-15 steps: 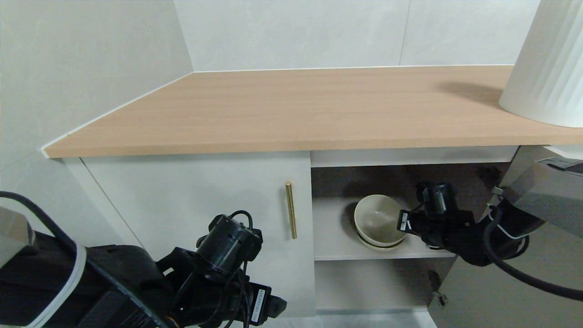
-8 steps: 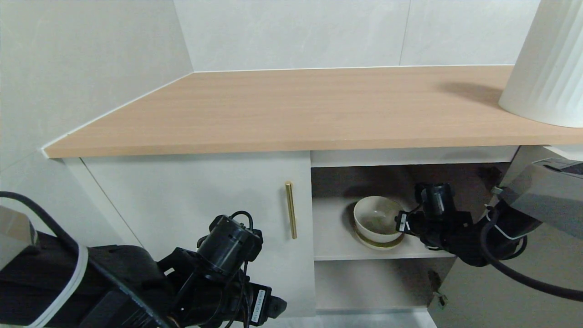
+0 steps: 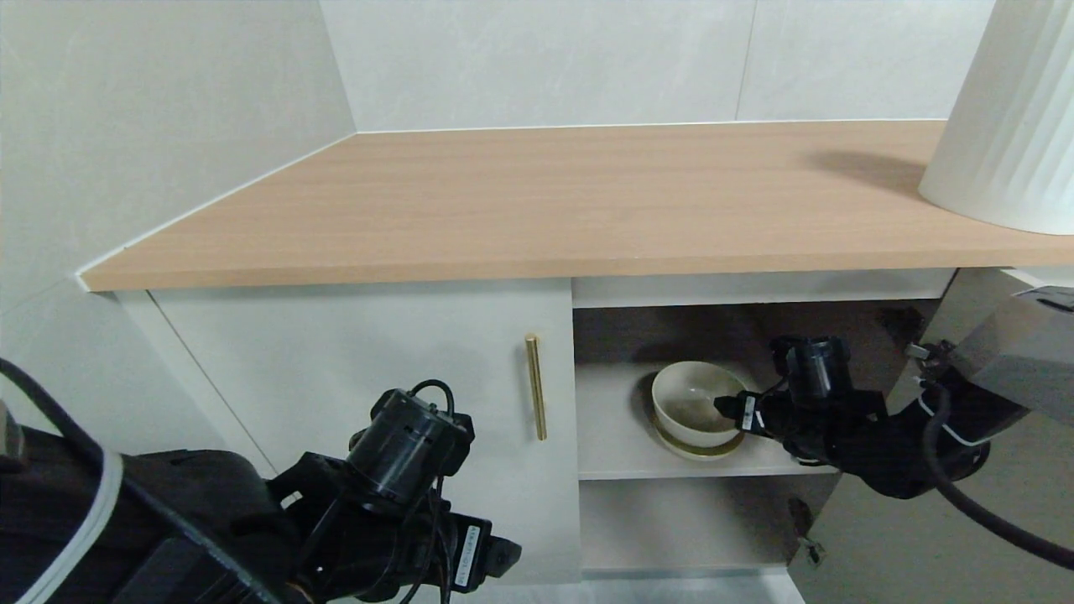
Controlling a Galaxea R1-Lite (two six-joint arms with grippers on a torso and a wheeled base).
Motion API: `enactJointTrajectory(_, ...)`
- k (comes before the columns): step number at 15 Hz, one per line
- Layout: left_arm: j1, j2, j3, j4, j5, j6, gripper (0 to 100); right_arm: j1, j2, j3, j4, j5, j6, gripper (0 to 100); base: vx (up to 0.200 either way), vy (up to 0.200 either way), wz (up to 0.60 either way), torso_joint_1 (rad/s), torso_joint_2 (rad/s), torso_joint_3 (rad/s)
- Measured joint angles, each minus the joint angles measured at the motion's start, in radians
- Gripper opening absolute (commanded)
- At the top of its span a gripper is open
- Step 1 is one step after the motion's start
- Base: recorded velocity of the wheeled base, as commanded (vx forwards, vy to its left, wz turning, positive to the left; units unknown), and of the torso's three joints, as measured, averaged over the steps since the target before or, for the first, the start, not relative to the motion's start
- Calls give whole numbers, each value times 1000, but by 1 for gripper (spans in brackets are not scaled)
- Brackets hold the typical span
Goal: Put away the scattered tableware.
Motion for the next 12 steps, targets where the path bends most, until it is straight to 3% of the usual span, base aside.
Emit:
enactJointTrajectory(4,43,-146,17,11,2,0,100,27,-186,115,76,71,-69,100,0,0,0,0,0,0)
enactJointTrajectory(12,141,-534,125,105,1,20,100,190,-795,291,635,123,-109,100,0,0,0,0,0,0)
